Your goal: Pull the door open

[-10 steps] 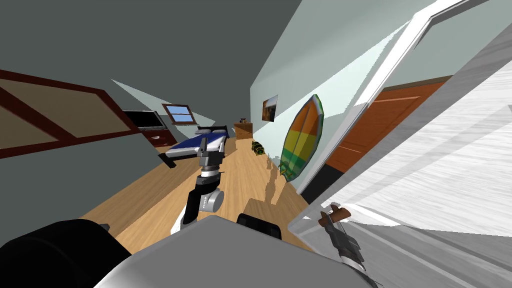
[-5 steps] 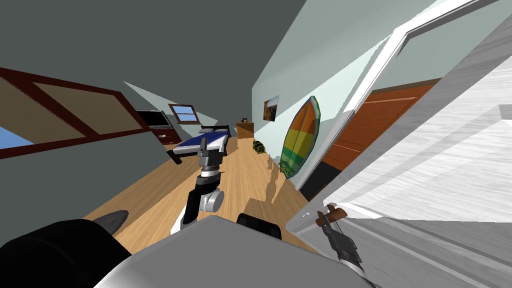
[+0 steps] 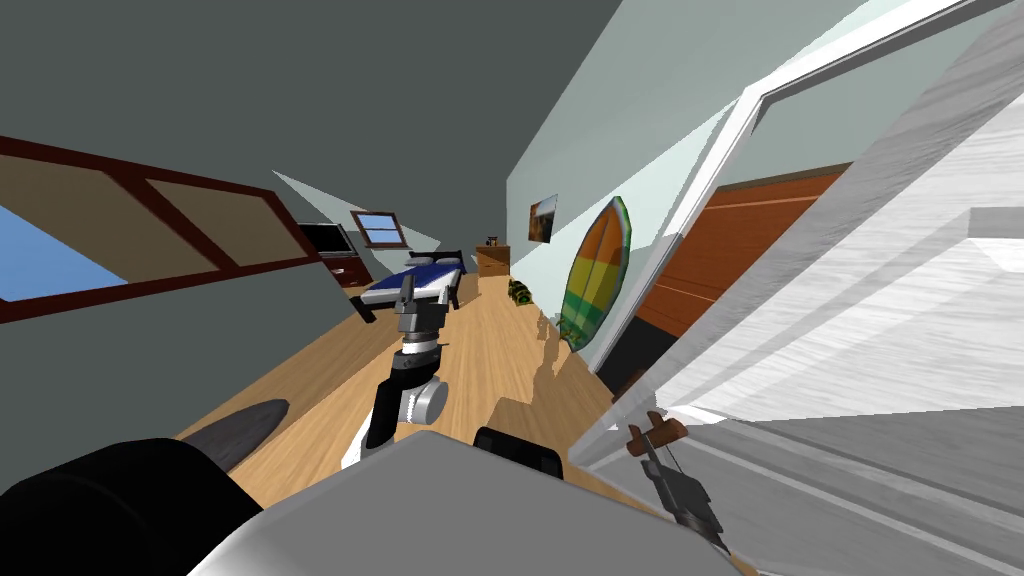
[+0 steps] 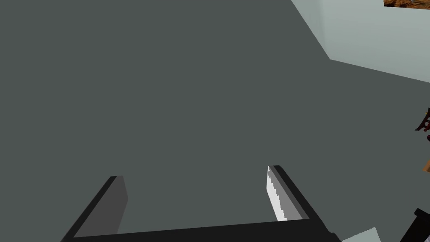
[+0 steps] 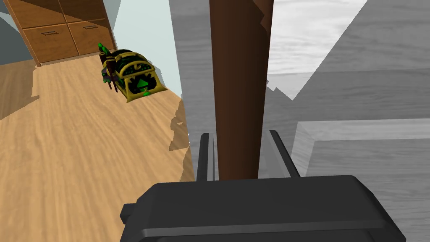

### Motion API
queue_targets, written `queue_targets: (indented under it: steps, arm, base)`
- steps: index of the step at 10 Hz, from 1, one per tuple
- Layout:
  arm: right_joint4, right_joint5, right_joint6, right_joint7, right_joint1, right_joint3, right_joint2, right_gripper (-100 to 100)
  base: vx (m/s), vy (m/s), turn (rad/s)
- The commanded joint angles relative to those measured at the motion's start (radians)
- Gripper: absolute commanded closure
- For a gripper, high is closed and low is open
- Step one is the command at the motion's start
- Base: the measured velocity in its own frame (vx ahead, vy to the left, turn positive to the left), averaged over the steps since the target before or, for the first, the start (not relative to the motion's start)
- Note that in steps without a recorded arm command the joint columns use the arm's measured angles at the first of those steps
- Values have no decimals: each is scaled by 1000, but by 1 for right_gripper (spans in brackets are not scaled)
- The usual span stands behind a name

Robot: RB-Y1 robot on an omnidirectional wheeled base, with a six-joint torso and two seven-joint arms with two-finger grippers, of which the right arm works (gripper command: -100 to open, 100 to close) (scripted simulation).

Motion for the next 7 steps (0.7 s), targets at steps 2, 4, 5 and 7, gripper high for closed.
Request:
queue_targets:
  steps: [2,4,5,7]
  arm:
    - [3,10,-12,-7,5,12,-4,100]
    - [5,18,-23,-14,8,22,-10,100]
    - [7,25,-32,-19,11,29,-14,100]
    - [11,38,-51,-29,16,44,-22,100]
  base:
    - [-105,-24,36]
    - [-183,-57,100]
    - [-174,-37,65]
    - [-192,-59,101]
